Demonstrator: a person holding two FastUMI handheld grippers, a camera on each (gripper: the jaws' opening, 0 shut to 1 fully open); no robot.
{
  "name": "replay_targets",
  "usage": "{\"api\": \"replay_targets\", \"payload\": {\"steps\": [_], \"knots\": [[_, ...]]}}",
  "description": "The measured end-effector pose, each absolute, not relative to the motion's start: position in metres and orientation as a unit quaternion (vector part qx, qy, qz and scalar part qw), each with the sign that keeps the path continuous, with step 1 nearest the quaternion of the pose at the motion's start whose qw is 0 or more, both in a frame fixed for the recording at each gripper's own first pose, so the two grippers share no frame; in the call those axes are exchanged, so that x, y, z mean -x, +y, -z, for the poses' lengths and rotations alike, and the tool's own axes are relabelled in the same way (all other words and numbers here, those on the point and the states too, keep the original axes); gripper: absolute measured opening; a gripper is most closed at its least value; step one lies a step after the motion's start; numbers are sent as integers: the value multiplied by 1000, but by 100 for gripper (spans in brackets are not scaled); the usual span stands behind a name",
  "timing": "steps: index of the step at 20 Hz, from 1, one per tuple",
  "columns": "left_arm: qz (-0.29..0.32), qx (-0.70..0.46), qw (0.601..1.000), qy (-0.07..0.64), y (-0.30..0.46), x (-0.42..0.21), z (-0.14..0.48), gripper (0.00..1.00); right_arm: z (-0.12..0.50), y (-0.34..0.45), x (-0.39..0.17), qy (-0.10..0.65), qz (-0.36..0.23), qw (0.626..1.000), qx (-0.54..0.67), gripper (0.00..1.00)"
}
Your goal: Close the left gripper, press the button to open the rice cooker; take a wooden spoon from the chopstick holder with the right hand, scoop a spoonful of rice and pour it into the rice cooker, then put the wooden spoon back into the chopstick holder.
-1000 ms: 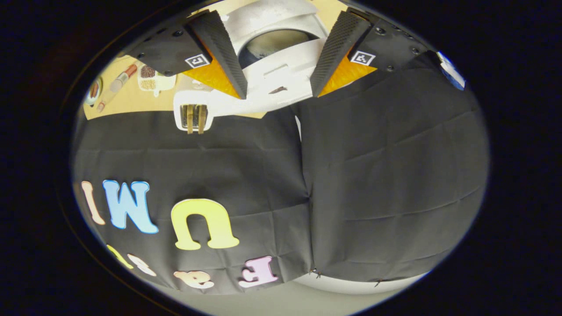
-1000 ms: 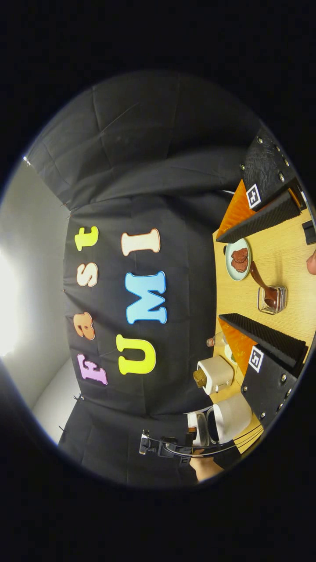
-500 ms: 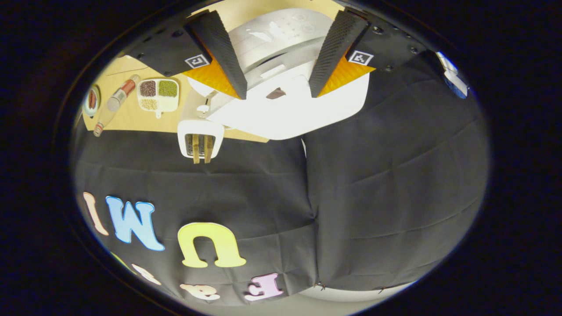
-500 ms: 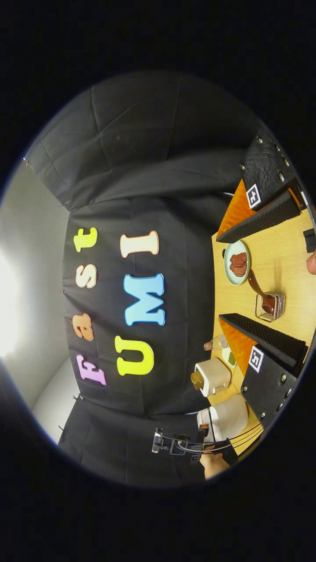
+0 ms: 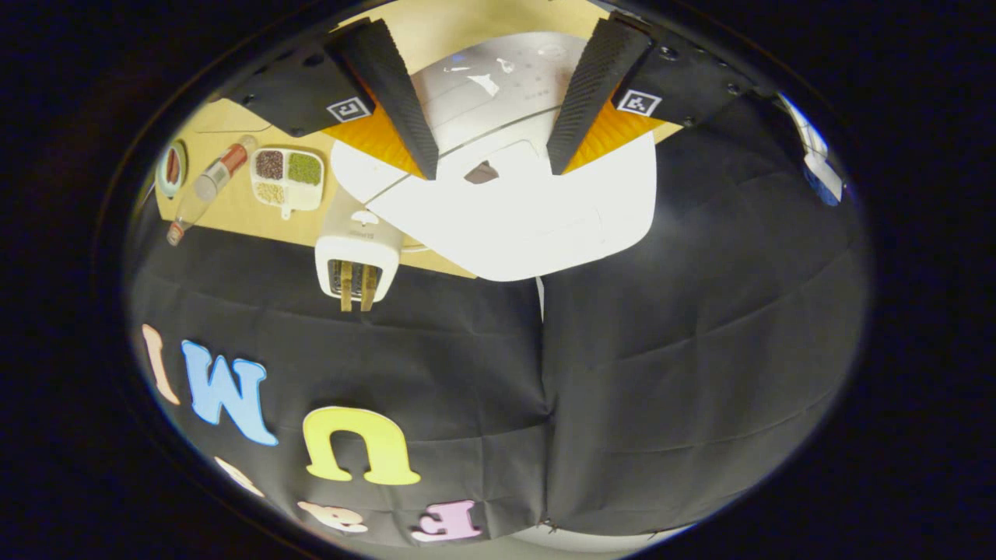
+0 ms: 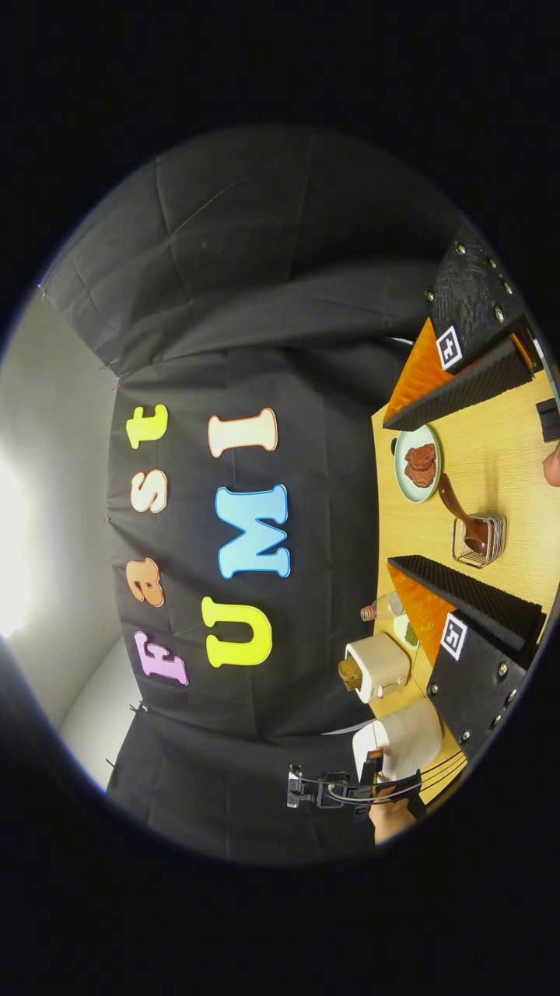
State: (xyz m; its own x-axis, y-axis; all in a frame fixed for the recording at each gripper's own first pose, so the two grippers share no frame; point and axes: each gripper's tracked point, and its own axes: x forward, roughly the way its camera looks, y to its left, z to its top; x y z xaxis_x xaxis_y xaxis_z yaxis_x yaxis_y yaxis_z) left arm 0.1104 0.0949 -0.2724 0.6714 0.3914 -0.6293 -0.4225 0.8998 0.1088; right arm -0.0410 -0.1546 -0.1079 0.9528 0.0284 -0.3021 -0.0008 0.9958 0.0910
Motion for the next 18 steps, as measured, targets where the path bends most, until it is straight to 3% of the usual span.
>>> {"api": "replay_targets", "payload": {"steps": [2,9,18], "knots": [[-212,20,915,344,92,-107,278,96,107,-146,37,152,-13,987,-48,98],[-176,31,925,337,86,-105,267,99,84,-110,23,125,-37,989,-71,98],[-90,-4,981,171,73,-87,125,99,38,-55,10,81,-61,992,-73,98]]}}
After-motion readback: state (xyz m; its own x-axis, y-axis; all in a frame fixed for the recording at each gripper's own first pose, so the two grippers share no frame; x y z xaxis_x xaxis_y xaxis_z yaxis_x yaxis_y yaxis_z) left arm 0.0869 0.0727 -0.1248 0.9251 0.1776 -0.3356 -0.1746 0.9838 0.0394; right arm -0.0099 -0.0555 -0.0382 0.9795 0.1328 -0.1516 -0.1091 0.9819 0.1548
